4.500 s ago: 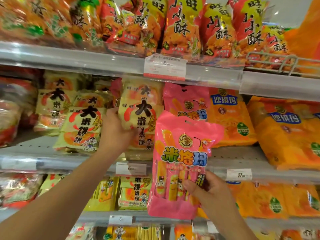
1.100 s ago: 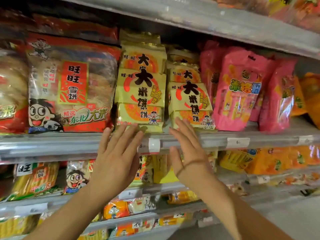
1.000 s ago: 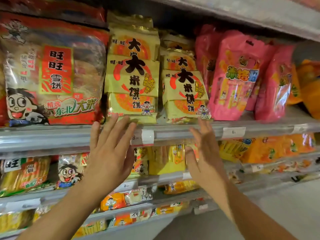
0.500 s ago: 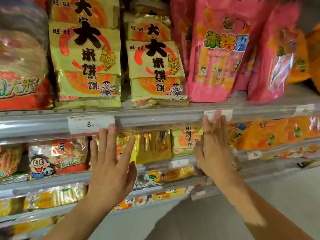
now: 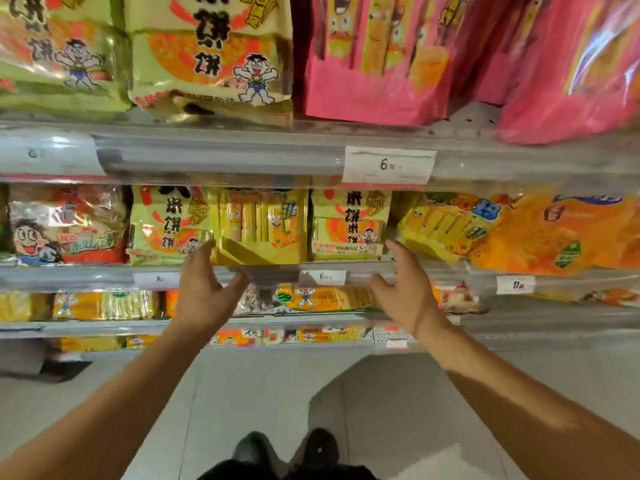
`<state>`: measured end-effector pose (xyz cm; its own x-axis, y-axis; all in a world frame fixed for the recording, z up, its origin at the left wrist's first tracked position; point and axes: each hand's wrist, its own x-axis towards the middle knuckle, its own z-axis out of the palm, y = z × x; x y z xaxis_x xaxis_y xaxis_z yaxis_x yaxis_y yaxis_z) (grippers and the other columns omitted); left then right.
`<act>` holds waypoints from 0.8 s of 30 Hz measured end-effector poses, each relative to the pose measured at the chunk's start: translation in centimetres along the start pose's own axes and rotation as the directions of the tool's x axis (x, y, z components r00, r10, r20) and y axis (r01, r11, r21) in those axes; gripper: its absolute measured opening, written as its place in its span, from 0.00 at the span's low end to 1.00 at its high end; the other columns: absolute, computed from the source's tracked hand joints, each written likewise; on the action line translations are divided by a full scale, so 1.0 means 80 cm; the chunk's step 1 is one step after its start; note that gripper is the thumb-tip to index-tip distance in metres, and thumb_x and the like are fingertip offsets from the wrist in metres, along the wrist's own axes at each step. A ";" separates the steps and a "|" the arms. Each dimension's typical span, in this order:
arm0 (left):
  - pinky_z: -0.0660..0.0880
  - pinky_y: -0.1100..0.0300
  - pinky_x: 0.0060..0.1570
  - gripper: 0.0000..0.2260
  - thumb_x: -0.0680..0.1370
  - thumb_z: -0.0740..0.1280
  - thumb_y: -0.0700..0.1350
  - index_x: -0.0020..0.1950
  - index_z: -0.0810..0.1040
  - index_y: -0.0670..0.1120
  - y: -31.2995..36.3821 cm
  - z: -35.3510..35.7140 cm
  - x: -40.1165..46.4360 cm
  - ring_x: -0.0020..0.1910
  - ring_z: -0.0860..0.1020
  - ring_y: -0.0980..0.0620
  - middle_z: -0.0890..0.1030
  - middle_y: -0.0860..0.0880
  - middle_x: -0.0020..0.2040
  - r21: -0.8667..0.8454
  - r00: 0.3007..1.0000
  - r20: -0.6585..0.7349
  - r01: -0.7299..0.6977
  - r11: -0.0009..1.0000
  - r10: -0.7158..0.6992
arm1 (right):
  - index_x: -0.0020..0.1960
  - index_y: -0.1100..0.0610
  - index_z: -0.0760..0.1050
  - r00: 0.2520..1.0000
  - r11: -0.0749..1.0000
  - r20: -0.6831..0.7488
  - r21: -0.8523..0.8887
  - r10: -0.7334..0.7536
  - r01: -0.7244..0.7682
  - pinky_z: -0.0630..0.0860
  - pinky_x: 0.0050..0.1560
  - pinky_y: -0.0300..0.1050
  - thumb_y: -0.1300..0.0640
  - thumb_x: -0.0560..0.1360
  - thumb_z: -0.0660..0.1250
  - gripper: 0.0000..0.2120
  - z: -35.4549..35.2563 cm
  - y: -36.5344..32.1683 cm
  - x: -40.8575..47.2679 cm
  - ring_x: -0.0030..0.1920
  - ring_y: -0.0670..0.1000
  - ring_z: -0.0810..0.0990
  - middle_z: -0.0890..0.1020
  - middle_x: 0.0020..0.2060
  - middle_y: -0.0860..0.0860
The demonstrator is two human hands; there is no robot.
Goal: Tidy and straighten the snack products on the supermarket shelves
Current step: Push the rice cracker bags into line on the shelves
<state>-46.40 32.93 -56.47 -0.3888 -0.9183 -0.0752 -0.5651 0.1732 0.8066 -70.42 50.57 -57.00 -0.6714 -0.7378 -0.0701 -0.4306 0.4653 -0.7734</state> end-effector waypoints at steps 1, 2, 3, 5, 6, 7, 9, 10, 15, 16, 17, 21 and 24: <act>0.69 0.44 0.67 0.34 0.75 0.73 0.46 0.77 0.60 0.44 0.001 0.002 0.007 0.70 0.67 0.43 0.67 0.42 0.72 -0.037 0.999 -0.010 0.042 0.998 -0.043 | 0.75 0.56 0.61 0.998 0.997 -0.015 0.057 0.061 -0.060 0.62 0.70 0.42 0.56 0.76 0.70 0.31 -0.001 0.002 0.013 0.71 0.51 0.67 0.68 0.72 0.53; 0.70 0.46 0.66 0.35 0.75 0.74 0.46 0.77 0.60 0.44 0.002 0.005 0.015 0.68 0.69 0.44 0.69 0.42 0.70 -0.081 0.997 -0.008 0.080 0.994 -0.081 | 0.74 0.57 0.63 0.994 0.987 -0.019 0.116 0.112 -0.109 0.65 0.70 0.45 0.54 0.75 0.71 0.31 0.000 0.004 0.027 0.69 0.52 0.69 0.71 0.70 0.54; 0.71 0.46 0.65 0.37 0.74 0.75 0.47 0.77 0.60 0.44 0.003 0.007 0.022 0.67 0.70 0.45 0.70 0.43 0.68 -0.115 0.994 0.001 0.109 0.987 -0.109 | 0.73 0.58 0.64 0.989 0.979 -0.030 0.148 0.145 -0.139 0.68 0.69 0.49 0.51 0.74 0.71 0.31 0.002 0.006 0.040 0.68 0.53 0.72 0.74 0.68 0.55; 0.72 0.43 0.64 0.40 0.72 0.76 0.50 0.77 0.60 0.44 0.005 0.013 0.035 0.66 0.71 0.43 0.70 0.42 0.68 -0.102 0.992 0.006 0.127 0.987 -0.128 | 0.71 0.59 0.66 0.980 0.977 -0.083 0.128 0.183 -0.171 0.70 0.66 0.47 0.45 0.72 0.73 0.34 0.006 0.008 0.060 0.66 0.55 0.74 0.75 0.67 0.56; 0.72 0.42 0.64 0.40 0.70 0.77 0.53 0.76 0.61 0.43 0.005 0.016 0.039 0.65 0.71 0.42 0.69 0.42 0.68 -0.064 0.992 -0.003 0.125 0.990 -0.125 | 0.72 0.58 0.65 0.975 0.977 -0.104 0.107 0.194 -0.183 0.69 0.64 0.43 0.41 0.70 0.73 0.38 0.007 0.007 0.068 0.67 0.54 0.73 0.74 0.68 0.55; 0.72 0.42 0.64 0.40 0.69 0.77 0.56 0.74 0.64 0.43 0.005 0.019 0.041 0.65 0.71 0.41 0.68 0.41 0.67 -0.007 0.992 -0.021 0.121 0.993 -0.121 | 0.73 0.57 0.63 0.974 0.975 -0.100 0.107 0.203 -0.192 0.68 0.64 0.42 0.38 0.69 0.73 0.41 0.009 0.006 0.076 0.68 0.54 0.72 0.73 0.69 0.54; 0.72 0.43 0.63 0.38 0.67 0.76 0.61 0.70 0.68 0.44 0.009 0.026 0.043 0.62 0.70 0.40 0.69 0.39 0.64 0.143 0.993 -0.050 0.112 0.983 -0.105 | 0.74 0.54 0.62 0.976 0.969 -0.042 0.140 0.212 -0.204 0.69 0.68 0.49 0.35 0.66 0.73 0.44 0.014 0.001 0.088 0.69 0.53 0.71 0.72 0.70 0.51; 0.72 0.44 0.63 0.38 0.67 0.75 0.62 0.70 0.69 0.45 0.012 0.028 0.044 0.62 0.70 0.39 0.69 0.39 0.64 0.207 0.993 -0.054 0.116 0.971 -0.108 | 0.72 0.53 0.64 0.976 0.966 -0.026 0.147 0.218 -0.212 0.70 0.66 0.51 0.35 0.66 0.73 0.42 0.017 0.000 0.093 0.68 0.53 0.72 0.74 0.67 0.50; 0.70 0.46 0.64 0.39 0.66 0.79 0.57 0.69 0.67 0.40 0.027 0.037 0.050 0.63 0.69 0.39 0.70 0.38 0.64 0.279 0.993 -0.067 0.116 0.953 -0.101 | 0.61 0.54 0.70 0.982 0.985 -0.080 0.037 0.173 -0.170 0.74 0.54 0.46 0.42 0.68 0.76 0.29 0.028 0.000 0.099 0.58 0.53 0.78 0.79 0.57 0.49; 0.70 0.48 0.63 0.39 0.66 0.79 0.55 0.68 0.67 0.39 0.030 0.039 0.051 0.62 0.70 0.40 0.69 0.39 0.64 0.234 0.992 -0.056 0.120 0.965 -0.110 | 0.63 0.55 0.69 0.981 0.985 -0.086 0.008 0.172 -0.172 0.75 0.54 0.47 0.42 0.68 0.76 0.31 0.029 0.001 0.098 0.58 0.54 0.78 0.79 0.59 0.50; 0.72 0.49 0.62 0.38 0.66 0.80 0.53 0.67 0.67 0.39 0.032 0.040 0.053 0.61 0.71 0.42 0.70 0.40 0.63 0.184 0.991 -0.037 0.135 0.973 -0.131 | 0.63 0.56 0.69 0.981 0.985 -0.093 -0.006 0.172 -0.173 0.75 0.53 0.47 0.42 0.68 0.75 0.31 0.030 0.002 0.098 0.58 0.54 0.78 0.79 0.59 0.50; 0.79 0.47 0.54 0.27 0.65 0.78 0.55 0.59 0.78 0.44 0.030 0.034 0.066 0.54 0.79 0.45 0.78 0.44 0.58 0.130 0.972 0.117 0.190 0.973 -0.206 | 0.57 0.54 0.71 0.983 0.989 -0.107 -0.015 0.147 -0.150 0.71 0.46 0.43 0.43 0.68 0.76 0.26 0.029 0.004 0.097 0.53 0.53 0.79 0.79 0.51 0.47; 0.79 0.49 0.44 0.27 0.63 0.80 0.53 0.55 0.75 0.43 0.030 0.030 0.070 0.48 0.80 0.47 0.80 0.48 0.49 0.027 0.974 0.075 0.212 0.977 -0.213 | 0.57 0.56 0.72 0.984 0.987 -0.117 -0.082 0.131 -0.141 0.73 0.44 0.44 0.41 0.68 0.75 0.27 0.027 0.005 0.095 0.50 0.54 0.80 0.81 0.51 0.50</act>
<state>-51.68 29.08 -56.40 -0.3130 -0.9046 -0.2893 -0.6538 -0.0157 0.7565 -74.39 44.10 -59.15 -0.7879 -0.6082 -0.0964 -0.3799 0.6033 -0.7012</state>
